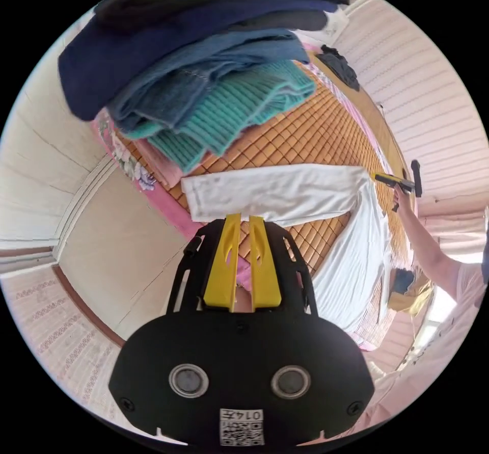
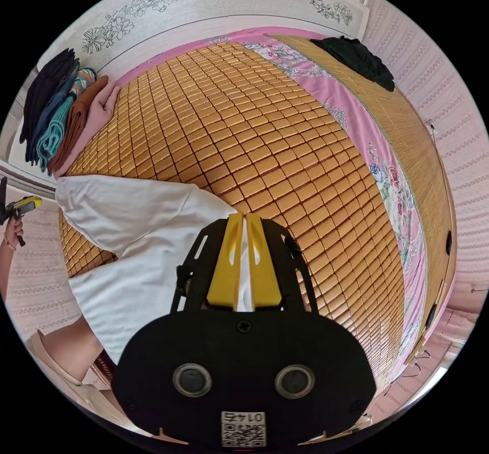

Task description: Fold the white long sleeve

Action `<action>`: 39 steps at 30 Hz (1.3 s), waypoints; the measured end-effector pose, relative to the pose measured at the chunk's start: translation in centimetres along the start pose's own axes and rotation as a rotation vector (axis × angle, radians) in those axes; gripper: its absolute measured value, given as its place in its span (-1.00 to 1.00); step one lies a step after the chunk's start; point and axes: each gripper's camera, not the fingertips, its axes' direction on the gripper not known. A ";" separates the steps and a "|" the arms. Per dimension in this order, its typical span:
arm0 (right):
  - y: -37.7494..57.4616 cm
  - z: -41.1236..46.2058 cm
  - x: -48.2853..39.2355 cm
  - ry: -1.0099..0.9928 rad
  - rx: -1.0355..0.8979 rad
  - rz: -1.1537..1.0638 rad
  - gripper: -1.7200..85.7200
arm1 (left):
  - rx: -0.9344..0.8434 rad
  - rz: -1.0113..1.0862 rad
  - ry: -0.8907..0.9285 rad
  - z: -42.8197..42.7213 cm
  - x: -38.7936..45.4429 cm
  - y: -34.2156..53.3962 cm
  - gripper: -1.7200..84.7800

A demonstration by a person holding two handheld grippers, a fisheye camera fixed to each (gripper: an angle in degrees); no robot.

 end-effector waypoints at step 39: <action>40.2 12.0 9.4 -0.034 0.120 0.439 -0.77 | 0.053 0.816 0.073 15.1 38.3 -3.6 -0.87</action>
